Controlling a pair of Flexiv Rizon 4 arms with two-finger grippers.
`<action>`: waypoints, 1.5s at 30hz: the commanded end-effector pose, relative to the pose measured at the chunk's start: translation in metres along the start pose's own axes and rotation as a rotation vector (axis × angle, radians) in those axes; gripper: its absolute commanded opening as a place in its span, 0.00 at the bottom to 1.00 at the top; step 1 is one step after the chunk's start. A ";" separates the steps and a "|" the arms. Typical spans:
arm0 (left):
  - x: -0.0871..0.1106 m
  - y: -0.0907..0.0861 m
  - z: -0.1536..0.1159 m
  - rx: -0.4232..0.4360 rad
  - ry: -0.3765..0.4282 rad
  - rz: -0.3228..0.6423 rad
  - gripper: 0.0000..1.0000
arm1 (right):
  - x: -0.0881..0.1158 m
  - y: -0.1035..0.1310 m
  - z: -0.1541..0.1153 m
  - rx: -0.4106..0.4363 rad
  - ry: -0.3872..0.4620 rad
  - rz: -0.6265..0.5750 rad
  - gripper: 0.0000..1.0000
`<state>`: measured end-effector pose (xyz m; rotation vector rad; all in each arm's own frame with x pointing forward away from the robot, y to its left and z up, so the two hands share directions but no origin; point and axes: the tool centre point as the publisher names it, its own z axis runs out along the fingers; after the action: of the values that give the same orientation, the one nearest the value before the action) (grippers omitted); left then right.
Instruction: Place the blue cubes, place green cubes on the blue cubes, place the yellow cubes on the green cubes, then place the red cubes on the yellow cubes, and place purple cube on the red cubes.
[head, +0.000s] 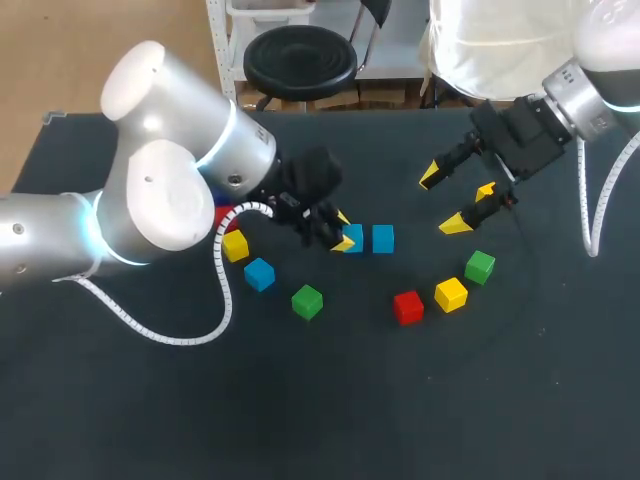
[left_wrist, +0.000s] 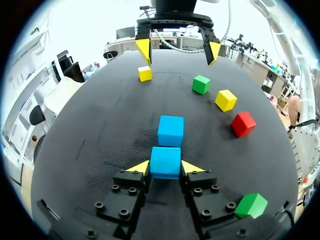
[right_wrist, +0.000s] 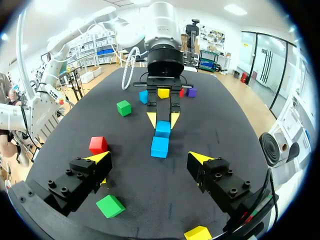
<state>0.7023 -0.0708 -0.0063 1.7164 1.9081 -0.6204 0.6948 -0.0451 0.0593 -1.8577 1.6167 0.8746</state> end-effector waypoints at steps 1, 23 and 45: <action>0.002 0.001 0.002 0.003 -0.003 0.002 0.00 | 0.000 0.000 0.000 0.000 0.001 0.000 1.00; 0.006 -0.001 0.004 0.007 -0.001 -0.013 0.41 | 0.000 0.000 0.000 0.000 0.001 0.000 1.00; -0.009 -0.002 -0.041 -0.019 -0.057 -0.014 1.00 | 0.000 0.000 0.000 0.000 0.001 0.000 1.00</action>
<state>0.7068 -0.0635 0.0191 1.6643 1.8891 -0.6481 0.6948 -0.0450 0.0593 -1.8577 1.6167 0.8746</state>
